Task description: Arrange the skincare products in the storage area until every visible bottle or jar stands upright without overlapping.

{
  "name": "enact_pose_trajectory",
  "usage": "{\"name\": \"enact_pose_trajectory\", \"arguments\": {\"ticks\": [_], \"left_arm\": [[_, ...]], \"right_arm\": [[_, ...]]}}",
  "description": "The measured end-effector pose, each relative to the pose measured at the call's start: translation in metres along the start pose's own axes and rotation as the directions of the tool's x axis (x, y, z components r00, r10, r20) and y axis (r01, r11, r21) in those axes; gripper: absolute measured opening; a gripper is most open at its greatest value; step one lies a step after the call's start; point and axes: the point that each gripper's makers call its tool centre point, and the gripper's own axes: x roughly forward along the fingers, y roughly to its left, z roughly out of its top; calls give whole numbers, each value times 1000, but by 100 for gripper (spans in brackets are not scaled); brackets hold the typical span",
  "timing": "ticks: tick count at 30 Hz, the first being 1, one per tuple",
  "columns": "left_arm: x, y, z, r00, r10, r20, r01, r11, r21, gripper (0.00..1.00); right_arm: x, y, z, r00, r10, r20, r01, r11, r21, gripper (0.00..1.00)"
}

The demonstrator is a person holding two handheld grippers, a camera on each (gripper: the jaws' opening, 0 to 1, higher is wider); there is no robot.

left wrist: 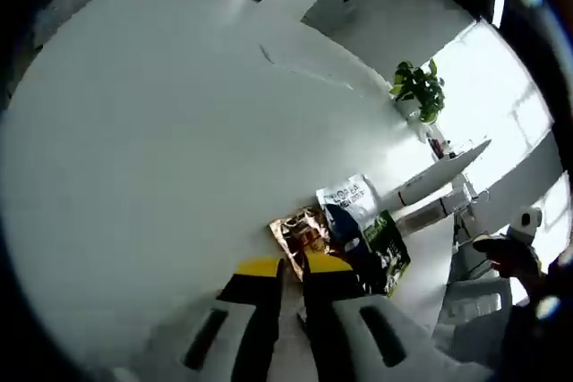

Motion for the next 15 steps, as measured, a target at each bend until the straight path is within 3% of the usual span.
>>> {"name": "enact_pose_trajectory", "arguments": {"ticks": [1,3,10,15], "left_arm": [[1,-7,2,1000,1,5,-2,993,114,16],[5,-12,4,1000,22,6,-23,966,257,22],[23,-13,8,998,65,7,-64,935,349,27],[31,-1,-10,988,122,-91,-73,905,420,29]], "right_arm": [[0,0,0,1000,-1,1,1,1000,2,99],[1,0,-1,1000,-1,-1,1,1000,4,99],[2,2,-3,1000,5,-6,-5,1000,6,99],[-3,-4,-2,1000,-8,8,8,1000,20,98]]}}
